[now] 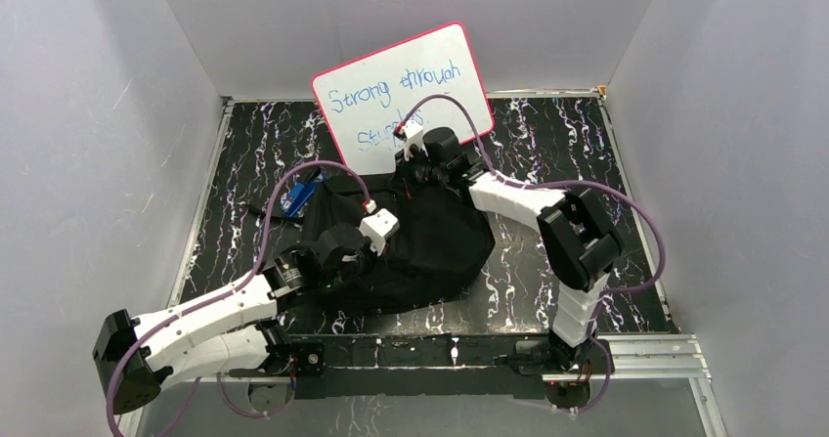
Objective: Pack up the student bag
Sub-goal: Zip the student bag at the center of the board.
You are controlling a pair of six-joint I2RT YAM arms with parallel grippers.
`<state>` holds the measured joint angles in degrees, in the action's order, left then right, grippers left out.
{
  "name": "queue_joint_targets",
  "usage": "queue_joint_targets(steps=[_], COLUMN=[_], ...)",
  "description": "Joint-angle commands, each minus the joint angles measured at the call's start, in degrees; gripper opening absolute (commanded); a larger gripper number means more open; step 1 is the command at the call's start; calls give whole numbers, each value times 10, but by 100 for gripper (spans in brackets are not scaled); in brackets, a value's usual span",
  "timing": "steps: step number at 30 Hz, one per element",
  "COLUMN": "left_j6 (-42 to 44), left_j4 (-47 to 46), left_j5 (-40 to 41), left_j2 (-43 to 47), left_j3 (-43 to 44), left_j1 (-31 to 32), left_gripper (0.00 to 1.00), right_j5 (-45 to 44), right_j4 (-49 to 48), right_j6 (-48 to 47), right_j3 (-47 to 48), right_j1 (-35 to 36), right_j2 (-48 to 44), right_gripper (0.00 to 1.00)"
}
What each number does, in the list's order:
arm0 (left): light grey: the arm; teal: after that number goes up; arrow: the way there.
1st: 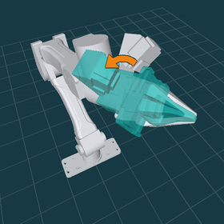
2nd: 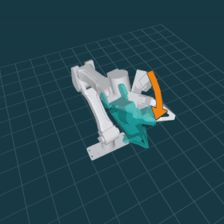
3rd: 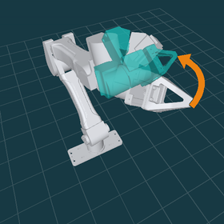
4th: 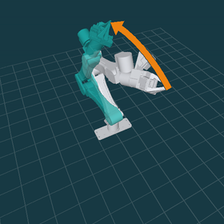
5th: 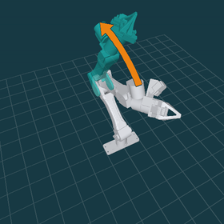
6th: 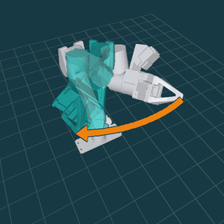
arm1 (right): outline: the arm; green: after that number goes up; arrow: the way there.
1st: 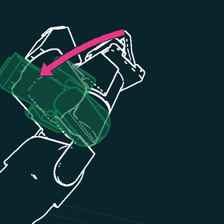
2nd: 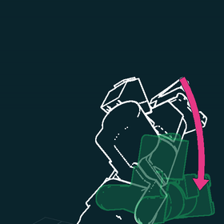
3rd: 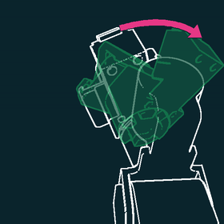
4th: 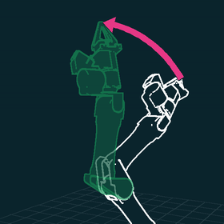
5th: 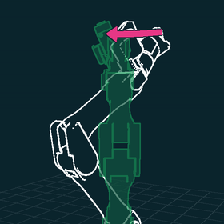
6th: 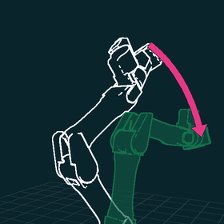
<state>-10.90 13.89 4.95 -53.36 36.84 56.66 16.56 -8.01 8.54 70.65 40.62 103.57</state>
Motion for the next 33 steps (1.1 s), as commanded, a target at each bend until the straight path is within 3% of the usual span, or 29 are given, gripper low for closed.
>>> queue_joint_targets(steps=[1,11,18,22,26,30,33], left_j6=[-10,-17,-33,-56,-75,-107,-158], left_j4=[38,48,51,40,10,0,27], left_j5=[-61,-58,-43,1,66,152,236], left_j2=[22,44,51,71,109,117,86], left_j3=[23,23,19,20,36,63,100], left_j1=[18,19,20,19,19,19,18], left_gripper=[0,0,1,32,70,85,89], right_j5=[-28,-11,34,66,81,62,27], right_j4=[-95,-116,-118,-135,-140,-138,-114], right_j6=[-40,-65,-62,-55,-48,-43,-35], right_j3=[72,149,169,140,91,19,-29], right_j1=[-24,-40,-46,-48,-53,-61,-68], right_j2=[37,128,132,90,23,-77,-149], right_gripper=[0,0,0,11,31,48,59])
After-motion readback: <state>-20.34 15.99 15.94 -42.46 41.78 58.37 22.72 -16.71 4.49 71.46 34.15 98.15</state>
